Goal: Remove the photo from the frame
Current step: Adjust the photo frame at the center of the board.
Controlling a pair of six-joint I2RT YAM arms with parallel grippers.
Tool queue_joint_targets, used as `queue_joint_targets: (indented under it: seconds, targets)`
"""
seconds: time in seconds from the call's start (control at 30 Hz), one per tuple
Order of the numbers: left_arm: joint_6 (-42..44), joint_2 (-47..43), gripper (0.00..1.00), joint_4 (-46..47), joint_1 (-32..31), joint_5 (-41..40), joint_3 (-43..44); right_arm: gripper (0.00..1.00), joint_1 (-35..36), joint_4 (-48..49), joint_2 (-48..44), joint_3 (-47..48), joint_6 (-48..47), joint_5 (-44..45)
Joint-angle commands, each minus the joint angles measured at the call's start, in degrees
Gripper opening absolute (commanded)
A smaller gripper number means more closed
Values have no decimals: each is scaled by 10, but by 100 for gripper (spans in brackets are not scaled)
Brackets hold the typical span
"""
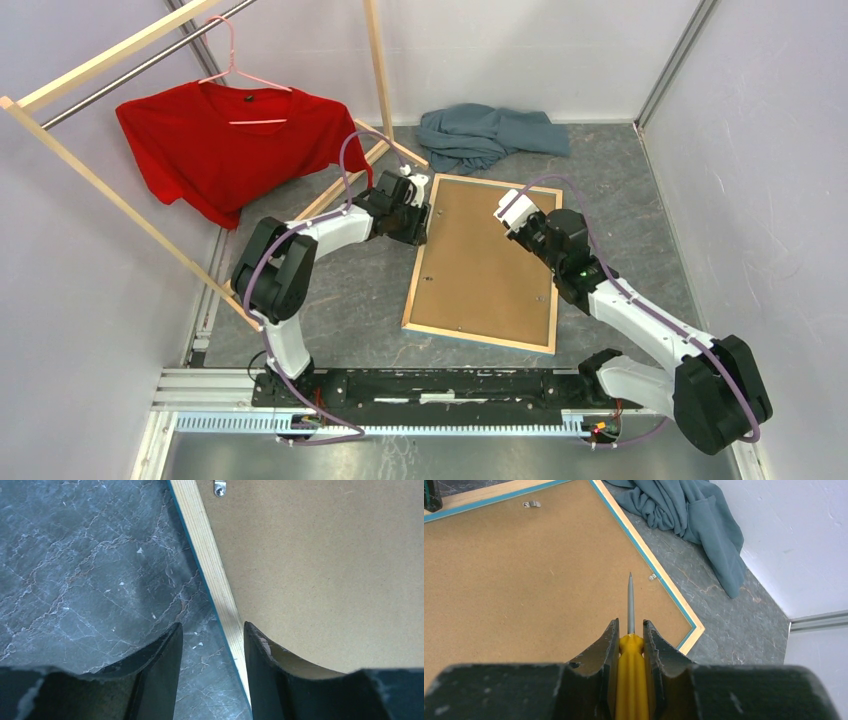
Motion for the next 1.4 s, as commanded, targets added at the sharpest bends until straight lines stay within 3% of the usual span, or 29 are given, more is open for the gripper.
queue_joint_targets:
  seconds: [0.0,0.33,0.6,0.73,1.07,1.23,1.37]
  targets:
    - [9,0,54,18,1,23,8,0,-4,19,-13,-1,4,-6]
    - [10,25,51,18,-1,45,6,0,-3,19,-14,-1,1,-4]
    - [39,31,33,7,-5,38,20,0,-4,18,-14,0,0,-4]
    - [91,40,29,-19,-4,26,48,0,-4,17,-16,1,0,-4]
    - [236,54,28,-70,18,-8,104,0,-4,16,-25,1,2,-6]
    - [349,84,38,-167,37,72,159,0,-4,14,-27,1,2,-9]
    - [405,97,40,-225,38,111,180,0,-4,14,-30,1,2,-7]
